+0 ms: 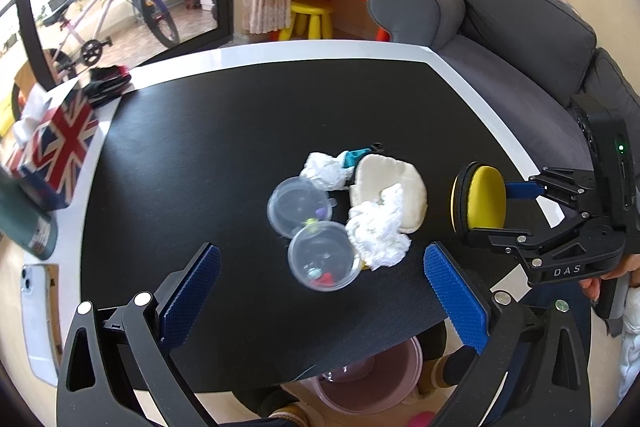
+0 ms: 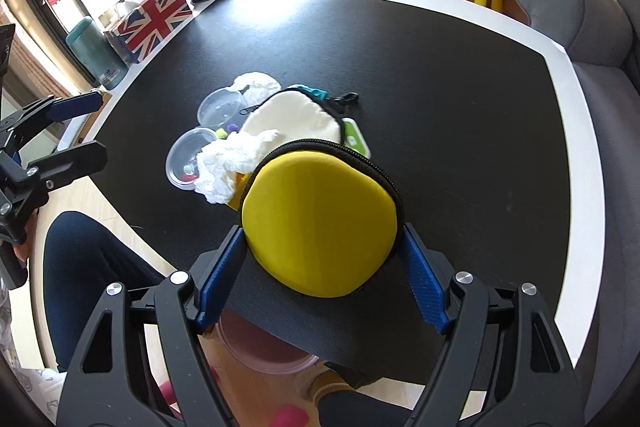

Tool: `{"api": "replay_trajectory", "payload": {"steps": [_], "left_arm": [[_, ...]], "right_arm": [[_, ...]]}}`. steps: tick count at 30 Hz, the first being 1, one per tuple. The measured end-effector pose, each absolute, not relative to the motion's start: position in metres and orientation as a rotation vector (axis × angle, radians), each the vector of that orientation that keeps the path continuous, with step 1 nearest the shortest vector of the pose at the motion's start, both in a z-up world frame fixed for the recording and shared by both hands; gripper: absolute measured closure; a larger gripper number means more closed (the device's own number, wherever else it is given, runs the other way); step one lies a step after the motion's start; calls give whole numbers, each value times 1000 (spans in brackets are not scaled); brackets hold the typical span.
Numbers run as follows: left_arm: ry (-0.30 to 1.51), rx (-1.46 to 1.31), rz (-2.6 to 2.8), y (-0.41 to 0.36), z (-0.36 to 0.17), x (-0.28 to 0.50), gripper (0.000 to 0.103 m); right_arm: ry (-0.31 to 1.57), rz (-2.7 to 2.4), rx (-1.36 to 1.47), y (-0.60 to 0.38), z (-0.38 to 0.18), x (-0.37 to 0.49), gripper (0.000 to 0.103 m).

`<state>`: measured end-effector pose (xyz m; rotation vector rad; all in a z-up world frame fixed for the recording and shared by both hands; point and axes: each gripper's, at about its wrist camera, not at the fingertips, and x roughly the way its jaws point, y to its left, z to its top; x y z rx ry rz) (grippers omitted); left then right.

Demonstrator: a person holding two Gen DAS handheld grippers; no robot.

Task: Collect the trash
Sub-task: 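Lift the yellow pouch with the right gripper while the left gripper grasps crumpled tissue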

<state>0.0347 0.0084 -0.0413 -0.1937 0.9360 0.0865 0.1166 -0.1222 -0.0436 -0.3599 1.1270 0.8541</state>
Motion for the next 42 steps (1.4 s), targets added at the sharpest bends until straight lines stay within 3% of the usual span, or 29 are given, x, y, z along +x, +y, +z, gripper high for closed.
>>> {"api": "replay_trajectory", "payload": {"steps": [12,18,20,29,42], "left_arm": [[992,-164,5,-19,-70,74,7],[1040,-138,-28,-28,-85,85,37],[1054,-131,-38,-30,-88,87,53],[1057,-129,-53,-31,-91,87,87],[997,-119,-56,-34,-69,78,92]], "right_arm": [[1126,816,-329,-147,-43,123,27],[1131,812,-317,-152,-46,125,27],[1132,814,-315,-152,-46,126,27],[1126,824,-308,-151,-45,128,27],[1089,844,-295,-148,-31,120,27]]}}
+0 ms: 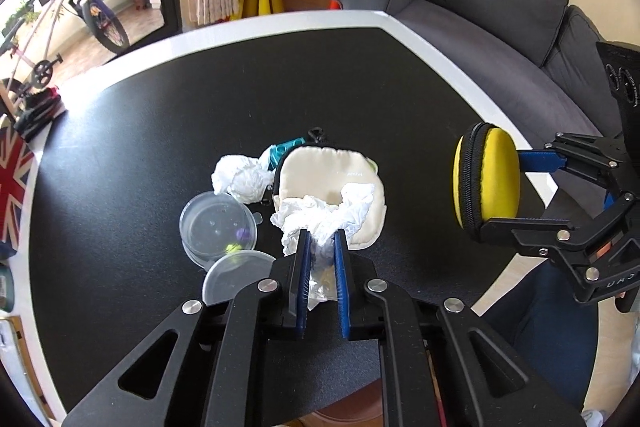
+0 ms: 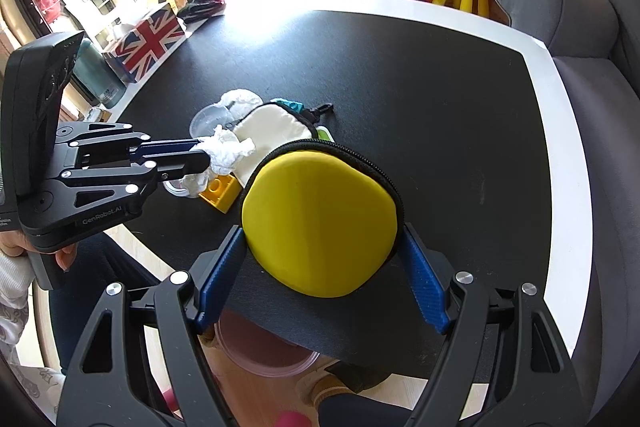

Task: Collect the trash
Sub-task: 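Lift the yellow pouch with the right gripper while the left gripper grasps crumpled tissue, then carry both items over the pink bin and open both grippers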

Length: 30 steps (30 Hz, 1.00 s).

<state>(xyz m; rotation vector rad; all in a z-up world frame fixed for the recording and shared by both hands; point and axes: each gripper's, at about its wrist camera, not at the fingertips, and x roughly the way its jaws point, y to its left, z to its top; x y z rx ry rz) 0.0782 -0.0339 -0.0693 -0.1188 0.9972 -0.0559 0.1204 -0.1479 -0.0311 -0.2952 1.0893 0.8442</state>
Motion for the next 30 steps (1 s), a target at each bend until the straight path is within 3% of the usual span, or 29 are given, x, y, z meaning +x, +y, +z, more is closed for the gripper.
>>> {"api": "replay_trajectory", "payload": {"steps": [15,30], "left_arm": [[942,-105,-59,-45,-32,14,92],[964,-159,-68,-65,-72,-60,92]], "right_arm": [[1029,906,-274,-161,-6,61,27],[1110,966,-305,-172,-59,-13,27]]}}
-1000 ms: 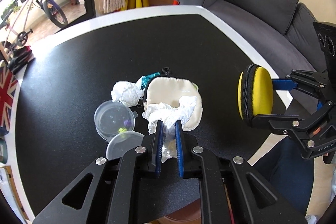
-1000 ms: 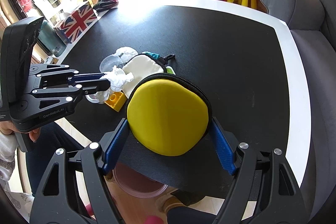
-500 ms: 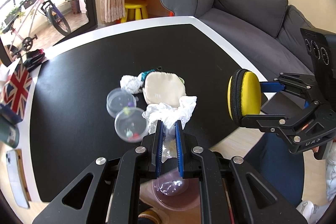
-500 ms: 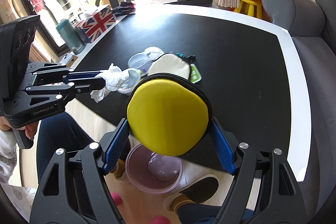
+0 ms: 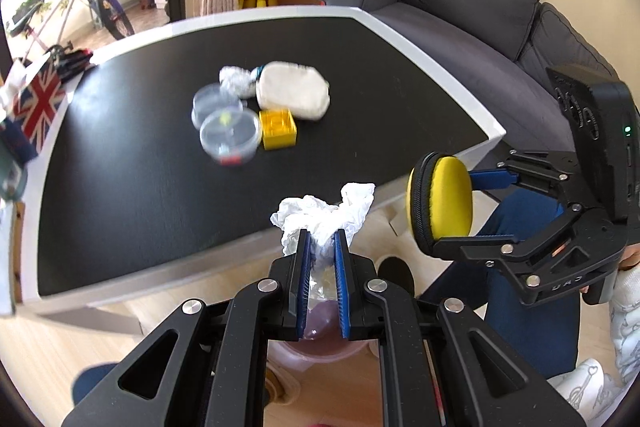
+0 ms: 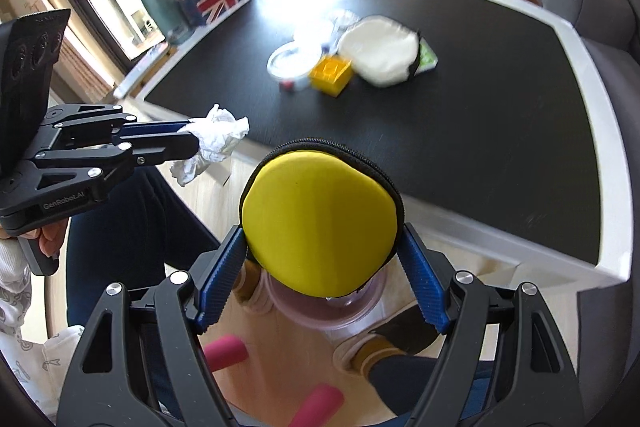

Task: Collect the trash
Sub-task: 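Carry both items over the pink bin and open both grippers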

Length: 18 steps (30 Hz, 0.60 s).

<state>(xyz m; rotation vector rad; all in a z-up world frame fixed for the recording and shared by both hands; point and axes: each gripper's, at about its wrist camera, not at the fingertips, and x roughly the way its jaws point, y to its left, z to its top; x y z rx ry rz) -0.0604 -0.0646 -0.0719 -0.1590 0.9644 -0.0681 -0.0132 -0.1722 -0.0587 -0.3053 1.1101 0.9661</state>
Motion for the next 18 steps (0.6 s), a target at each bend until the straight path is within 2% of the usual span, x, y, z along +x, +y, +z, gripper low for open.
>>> {"api": "replay_trajectory", "payload": {"steps": [7,10,18], "left_arm": [[981,-188,-62,-64,-92,-79,92],[983,-188,-62,-63,-95,-82,92],[985,-187,-76,-68,-98,-80,92]], "right_arm": [[1131,989,-321,-166,-84,-28,25],[1126,976,-323,-164,-86,-29,15],[1119,937,-301,-175,-78,-24,10]]}}
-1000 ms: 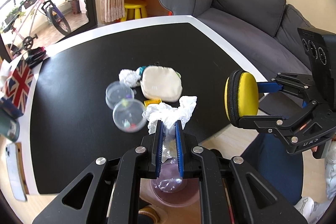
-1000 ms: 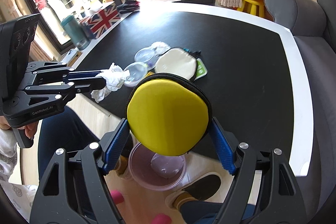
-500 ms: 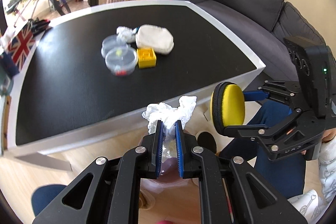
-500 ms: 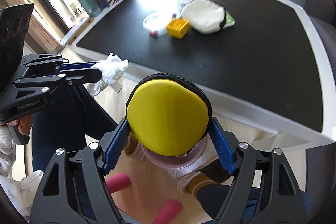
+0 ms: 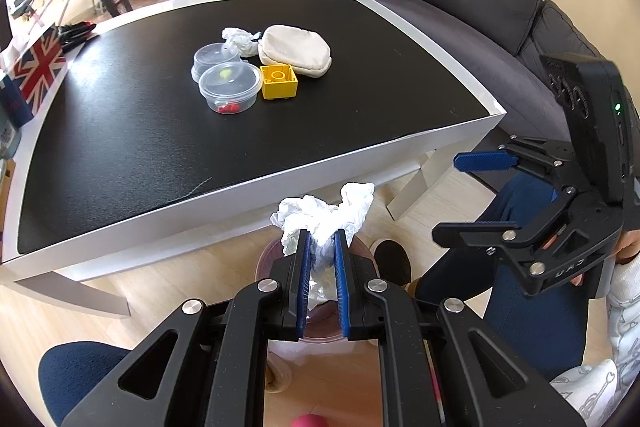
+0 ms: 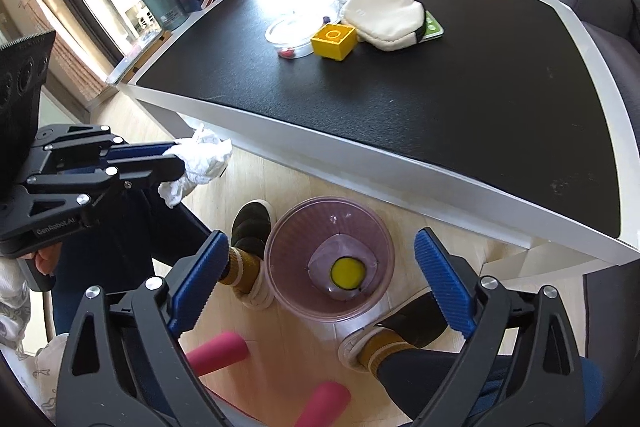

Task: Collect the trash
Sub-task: 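Carry both items over the pink bin and open both grippers, then move both grippers back over the table toward the clear containers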

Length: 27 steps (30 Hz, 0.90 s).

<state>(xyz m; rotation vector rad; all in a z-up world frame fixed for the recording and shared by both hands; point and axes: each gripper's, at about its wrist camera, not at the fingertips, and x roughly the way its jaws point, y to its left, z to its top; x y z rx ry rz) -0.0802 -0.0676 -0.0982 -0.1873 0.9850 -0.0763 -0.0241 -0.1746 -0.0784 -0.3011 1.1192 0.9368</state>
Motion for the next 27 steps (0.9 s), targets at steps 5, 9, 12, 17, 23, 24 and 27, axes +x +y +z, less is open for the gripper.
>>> {"api": "replay_trajectory", "payload": {"steps": [5,9,12,17,23,24,27], "left_arm": [[1000,-187,-97,-73,-106,-76,92],[1017,-187,-111,-79,-113,-72,92],[1020,-185,-121,-83,-113,-70,88],[998,-213,-90,-80,-111,-67,11],[987,-217,-34,-74,-110,-65,8],[989,-215,-35,-74,-110,-65,8],[992,-219,-33,-74,-109,-66,8]], "right_arm": [[1110,919,-282,-183,-72,-21,9],[1108,911,-278,-188,-71,-21,9],[1108,905,-273,-191,-70,-19,9],[1110,896,-263,-194,-71,-16,9],[1111,890,-259,-196,-71,-15,7],[1110,890,-258,-196,-71,-15,7],[1112,890,-259,-195,-72,-14,7]]}}
